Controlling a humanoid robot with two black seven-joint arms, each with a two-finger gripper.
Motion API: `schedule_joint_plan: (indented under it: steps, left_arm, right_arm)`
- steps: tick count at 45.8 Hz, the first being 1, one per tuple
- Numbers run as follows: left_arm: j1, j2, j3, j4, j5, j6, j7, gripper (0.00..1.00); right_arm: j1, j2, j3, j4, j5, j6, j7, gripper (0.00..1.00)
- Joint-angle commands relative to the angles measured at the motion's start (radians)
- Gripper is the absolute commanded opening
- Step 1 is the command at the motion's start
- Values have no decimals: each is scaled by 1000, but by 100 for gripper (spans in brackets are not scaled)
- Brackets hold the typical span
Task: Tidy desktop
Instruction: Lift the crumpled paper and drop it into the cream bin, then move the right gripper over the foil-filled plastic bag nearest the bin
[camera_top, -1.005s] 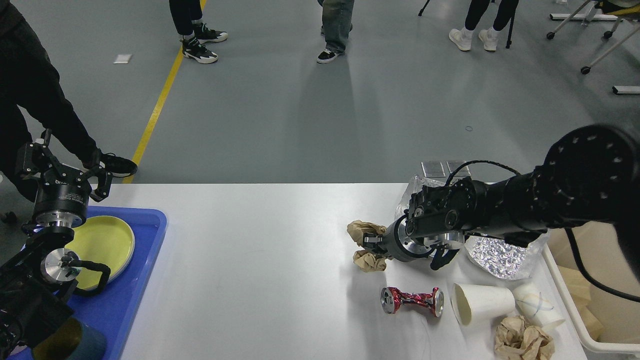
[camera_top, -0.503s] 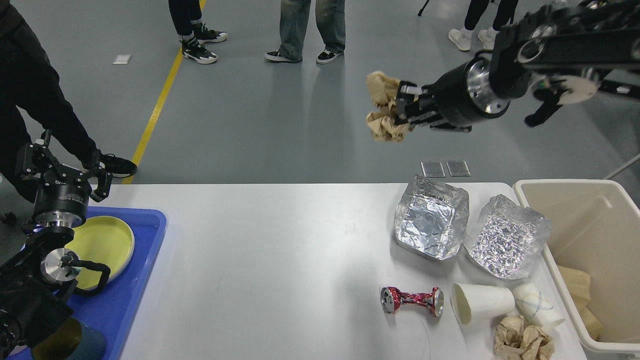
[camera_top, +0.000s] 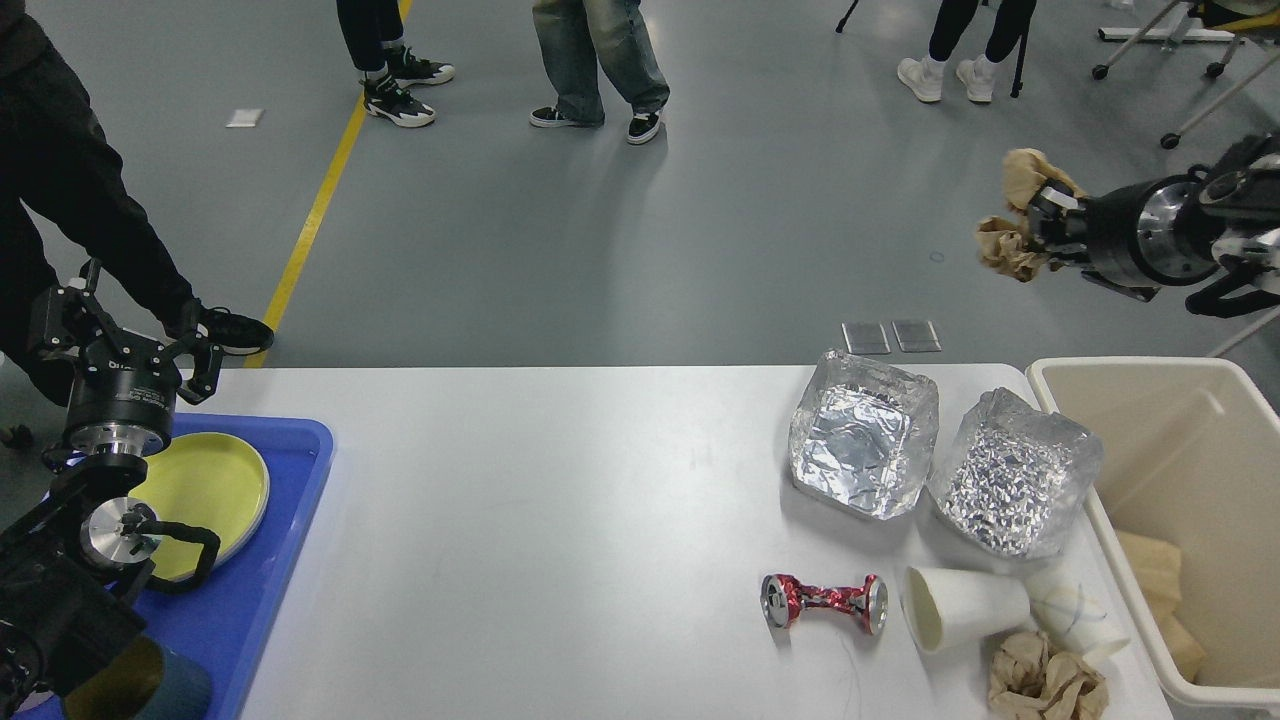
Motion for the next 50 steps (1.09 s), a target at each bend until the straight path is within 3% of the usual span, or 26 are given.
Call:
schedule_joint_plan:
  steps: [1, 8, 10, 12, 15, 16, 25, 36, 45, 50]
  left_arm:
    - [0, 0, 0, 0, 0, -1, 0, 96]
    - [0, 0, 0, 0, 0, 0, 0, 96]
    - [0, 0, 0, 0, 0, 0, 0, 96]
    - [0, 0, 0, 0, 0, 0, 0, 96]
    - [0, 0, 0, 0, 0, 0, 0, 96]
    - [0, 0, 0, 0, 0, 0, 0, 96]
    - [1, 0, 0, 0, 0, 0, 0, 96]
    - [0, 0, 0, 0, 0, 0, 0, 96]
    - [0, 0, 0, 0, 0, 0, 0, 96]
    - [0, 0, 0, 0, 0, 0, 0, 96]
  right_arm:
    - [-163, -42, 0, -52, 1, -151, 1, 9]
    - [-392, -46, 19, -153, -1, -232, 2, 10]
    - [-455, -42, 24, -190, 1, -232, 2, 17]
    - [-511, -39, 27, -230, 2, -232, 2, 39]
    - [-582, -25, 30, -287, 2, -237, 4, 95]
    - [-599, -19, 36, -304, 2, -239, 2, 100]
    - [-723, 9, 82, -380, 2, -237, 4, 100]
    - [-716, 69, 84, -387, -1, -232, 2, 100]
    - [-504, 162, 21, -348, -6, -185, -3, 100]
    - [-308, 248, -68, -290, -3, -81, -3, 100]
